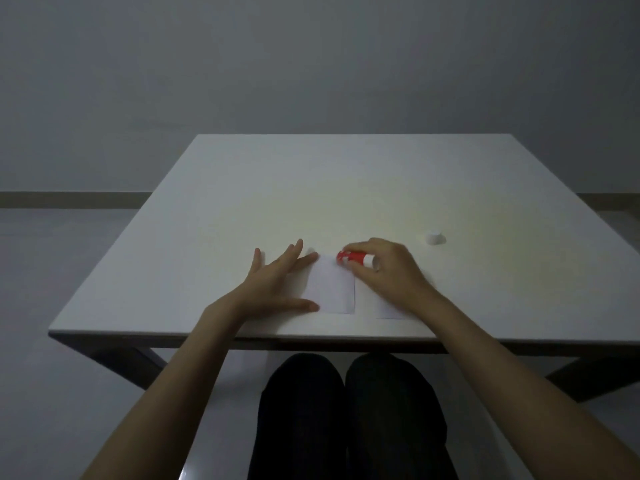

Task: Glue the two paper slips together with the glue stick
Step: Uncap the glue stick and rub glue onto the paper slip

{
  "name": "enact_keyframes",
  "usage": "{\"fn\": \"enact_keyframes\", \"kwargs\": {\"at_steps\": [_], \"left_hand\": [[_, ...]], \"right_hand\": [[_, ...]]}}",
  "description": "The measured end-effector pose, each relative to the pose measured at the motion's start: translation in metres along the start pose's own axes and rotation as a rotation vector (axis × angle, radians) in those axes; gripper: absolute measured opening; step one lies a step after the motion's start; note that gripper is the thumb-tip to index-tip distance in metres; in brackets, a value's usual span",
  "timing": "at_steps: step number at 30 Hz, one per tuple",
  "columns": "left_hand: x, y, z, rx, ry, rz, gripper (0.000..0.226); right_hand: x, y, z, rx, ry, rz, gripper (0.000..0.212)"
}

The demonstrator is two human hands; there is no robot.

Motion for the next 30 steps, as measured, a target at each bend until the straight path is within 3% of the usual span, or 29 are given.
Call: {"fn": "enact_keyframes", "kwargs": {"at_steps": [2,5,7,11,13,17,22,27,30], "left_hand": [[-0.001,0.000,0.000,-0.007,-0.003,-0.001,0.089],[-0.001,-0.001,0.000,-0.005,-0.023,0.003,0.091],[0.000,-0.001,0.000,0.001,-0.023,0.000,0.089],[0.000,0.000,-0.001,-0.005,0.004,0.001,0.090],[0.000,0.000,0.000,-0.009,-0.001,0.003,0.092],[0.002,-0.001,-0.001,-0.008,-0.016,0.006,0.093],[0.001,-0.001,-0.002,-0.010,-0.017,0.006,0.092],[0.000,-0.003,-0.001,0.000,-0.031,0.022,0.093],[-0.001,-0.002,-0.002,0.000,-0.011,0.022,0.094]], "right_hand": [[-0.004,0.003,0.001,-0.069,0.044,-0.026,0.026],[0.008,0.026,-0.004,0.109,0.021,0.207,0.024],[0.009,0.032,-0.003,0.207,-0.012,0.254,0.027],[-0.013,0.017,0.007,0.011,-0.040,0.005,0.024],[-0.014,0.021,0.006,-0.032,0.002,0.000,0.024],[-0.005,0.042,0.003,0.167,-0.051,0.192,0.024],[-0.018,0.031,0.014,0.009,-0.054,0.000,0.020],[-0.008,0.051,0.013,0.166,-0.141,0.130,0.018],[-0.016,0.039,0.016,0.102,-0.209,-0.018,0.013]]}}
Point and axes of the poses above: each hand's wrist, its own y-axis away from the middle knuckle, its own z-axis out of the back of the hand, x = y × z, the point moved 1 cm from there along -y, towards the middle knuckle, and after that the axes turned 10 degrees about y, right-handed, at the moved point
